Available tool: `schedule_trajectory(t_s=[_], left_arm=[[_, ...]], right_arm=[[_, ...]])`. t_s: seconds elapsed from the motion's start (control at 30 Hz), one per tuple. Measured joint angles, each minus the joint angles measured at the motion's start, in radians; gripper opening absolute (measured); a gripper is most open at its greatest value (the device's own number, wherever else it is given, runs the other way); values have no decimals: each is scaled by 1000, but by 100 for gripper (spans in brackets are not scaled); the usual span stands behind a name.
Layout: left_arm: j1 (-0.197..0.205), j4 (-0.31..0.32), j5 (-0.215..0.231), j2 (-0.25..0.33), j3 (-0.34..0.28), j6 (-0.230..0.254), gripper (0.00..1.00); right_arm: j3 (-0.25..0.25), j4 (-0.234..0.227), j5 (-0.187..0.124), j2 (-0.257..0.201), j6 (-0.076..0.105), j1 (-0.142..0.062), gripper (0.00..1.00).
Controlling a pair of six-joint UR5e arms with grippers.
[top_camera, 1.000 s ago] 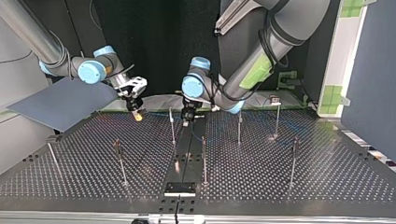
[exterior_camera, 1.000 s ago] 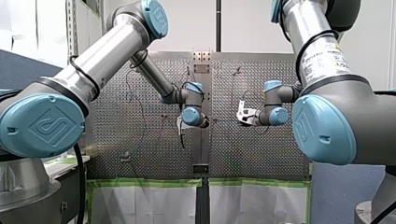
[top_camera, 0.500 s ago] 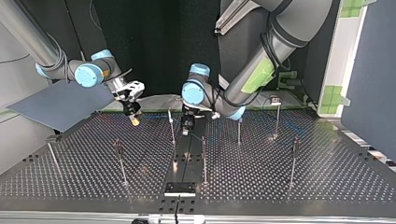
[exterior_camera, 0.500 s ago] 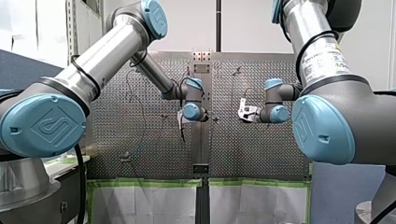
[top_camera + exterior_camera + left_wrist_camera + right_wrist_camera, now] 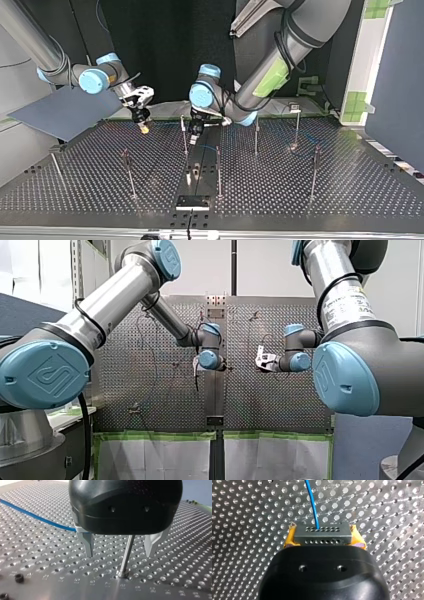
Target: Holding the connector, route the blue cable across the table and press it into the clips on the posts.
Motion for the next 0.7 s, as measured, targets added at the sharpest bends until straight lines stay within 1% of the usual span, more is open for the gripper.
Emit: schedule_trajectory(t_s=[0.13,0.3,0.53,0.7], left_arm=[[-18,-7,-33,1,-20,28,100],[-31,-7,-74,13,-58,33,100],[-45,-7,-131,70,-120,36,100],[-71,-8,-137,112,-162,34,100]], right_arm=[[0,28,0,0,-13,-13,0],[1,49,1,-1,-22,-29,0],[2,66,8,0,-34,-46,0],[3,72,10,-1,-38,-57,0]])
